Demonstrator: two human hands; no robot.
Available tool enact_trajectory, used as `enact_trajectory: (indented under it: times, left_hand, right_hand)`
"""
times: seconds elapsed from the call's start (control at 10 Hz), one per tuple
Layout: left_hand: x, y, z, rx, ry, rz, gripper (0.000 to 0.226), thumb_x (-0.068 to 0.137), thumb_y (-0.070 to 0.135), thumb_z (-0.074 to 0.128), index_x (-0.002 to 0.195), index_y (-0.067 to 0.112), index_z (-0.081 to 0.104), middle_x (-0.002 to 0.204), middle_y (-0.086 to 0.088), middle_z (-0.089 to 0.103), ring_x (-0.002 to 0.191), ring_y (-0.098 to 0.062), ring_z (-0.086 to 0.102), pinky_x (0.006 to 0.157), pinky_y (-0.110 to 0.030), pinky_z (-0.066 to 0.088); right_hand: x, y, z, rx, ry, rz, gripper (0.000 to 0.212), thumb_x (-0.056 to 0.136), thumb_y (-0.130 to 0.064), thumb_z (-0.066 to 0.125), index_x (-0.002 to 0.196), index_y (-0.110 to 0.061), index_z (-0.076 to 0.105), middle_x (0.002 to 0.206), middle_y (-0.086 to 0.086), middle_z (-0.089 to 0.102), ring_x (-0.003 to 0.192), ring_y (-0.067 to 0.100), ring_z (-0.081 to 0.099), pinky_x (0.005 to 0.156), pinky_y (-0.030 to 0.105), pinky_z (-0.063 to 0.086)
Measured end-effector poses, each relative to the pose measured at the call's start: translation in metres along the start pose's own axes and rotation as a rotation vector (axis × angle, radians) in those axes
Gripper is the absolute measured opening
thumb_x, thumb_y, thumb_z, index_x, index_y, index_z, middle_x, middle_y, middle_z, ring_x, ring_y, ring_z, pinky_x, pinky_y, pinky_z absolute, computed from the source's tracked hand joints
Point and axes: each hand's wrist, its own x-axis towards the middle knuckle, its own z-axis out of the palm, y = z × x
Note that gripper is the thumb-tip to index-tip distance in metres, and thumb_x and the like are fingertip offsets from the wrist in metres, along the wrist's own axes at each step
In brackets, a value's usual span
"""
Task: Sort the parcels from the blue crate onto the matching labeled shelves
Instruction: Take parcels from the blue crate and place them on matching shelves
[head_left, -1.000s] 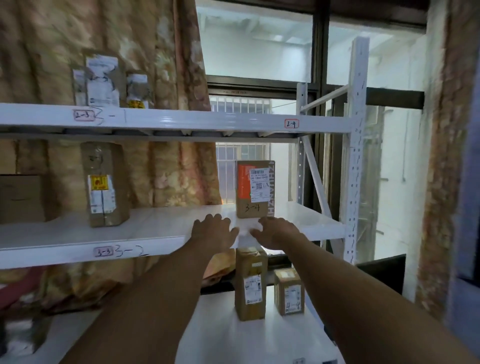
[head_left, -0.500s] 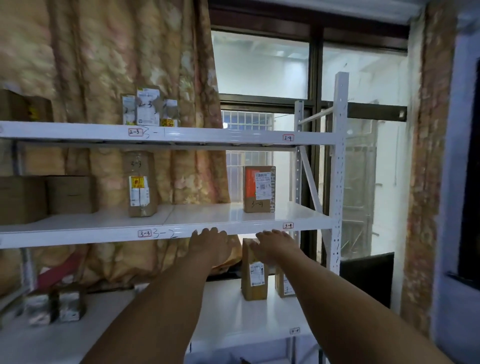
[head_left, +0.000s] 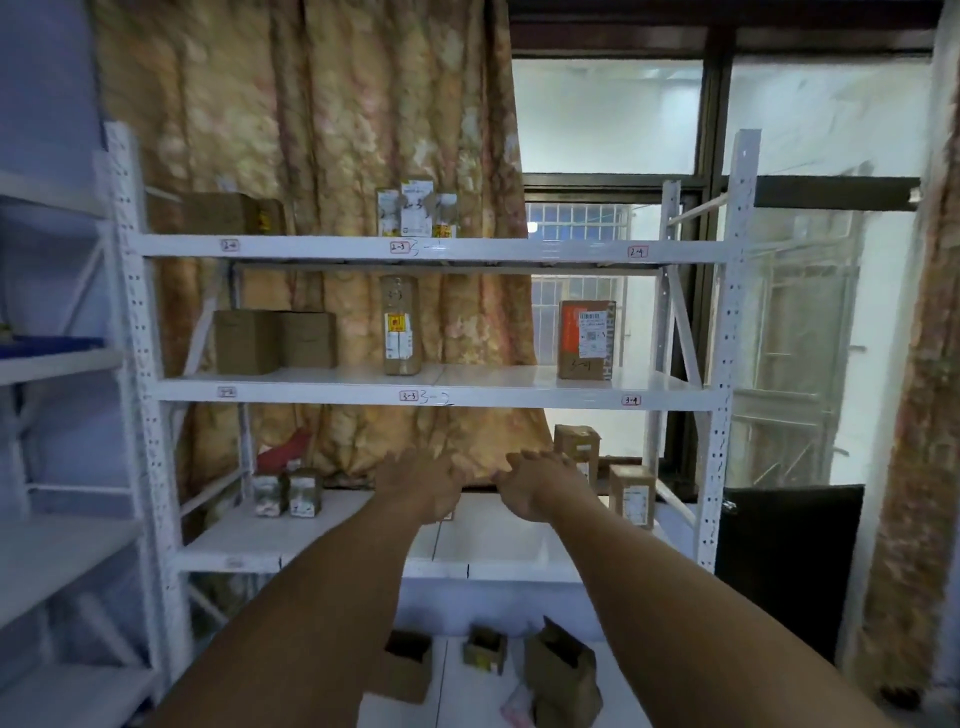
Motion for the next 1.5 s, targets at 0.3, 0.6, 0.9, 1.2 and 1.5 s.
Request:
enact_trajectory:
  times: [0.3,0.6,0.9,1.2,1.5]
  left_hand:
    - [-0.096,-0.112,-0.023,-0.012,0.014,-0.140,0.059,0.102,0.050,0.016,0.136,0.024,0.057,0.141,-0.010,0.057,0.129,-0.033,0.052,0.108,-0.050,0.039]
    - [-0.215,-0.274,-0.030,0.021,-0.048,-0.440,0.054,0.107,0.047,0.023,0.135,0.017,0.057,0.139,-0.009,0.056,0.132,-0.033,0.046,0.115,-0.050,0.029]
    - [-0.384,-0.493,0.023,0.064,-0.239,-0.866,0.079,0.097,0.062,0.000,0.156,0.025,0.037,0.160,-0.006,0.039,0.147,-0.030,0.034,0.122,-0.052,0.018]
    - [-0.520,-0.606,0.134,-0.126,-0.418,-1.193,0.072,0.103,0.061,0.006,0.160,0.024,0.029,0.166,-0.010,0.028,0.151,-0.034,0.027,0.125,-0.054,0.013]
    - [-0.557,-0.642,0.278,-0.318,-0.641,-1.294,0.049,0.108,0.040,0.023,0.157,0.034,0.021,0.156,-0.010,0.039,0.141,-0.038,0.038,0.118,-0.057,0.025]
  right_hand:
    - [-0.032,-0.096,0.005,0.012,-0.103,-0.124,0.066,0.107,-0.059,0.018,0.165,-0.026,0.020,0.173,0.002,0.014,0.159,0.029,0.011,0.127,0.048,0.008]
    - [-0.045,-0.308,0.025,-0.088,-0.140,-0.468,0.063,0.107,-0.059,0.018,0.162,-0.027,0.028,0.170,0.006,0.024,0.155,0.032,0.023,0.124,0.049,0.020]
    - [-0.080,-0.573,0.109,0.040,-0.238,-0.852,0.058,0.108,-0.054,0.028,0.154,-0.023,0.044,0.161,0.009,0.040,0.142,0.035,0.043,0.116,0.044,0.038]
    - [-0.137,-0.740,0.252,-0.101,-0.454,-1.113,0.067,0.108,-0.059,0.019,0.163,-0.021,0.027,0.170,0.006,0.023,0.154,0.032,0.026,0.124,0.047,0.024]
    - [-0.126,-0.803,0.423,-0.239,-0.760,-1.196,0.069,0.107,-0.062,0.020,0.165,-0.024,0.018,0.172,0.004,0.017,0.155,0.029,0.023,0.126,0.043,0.019]
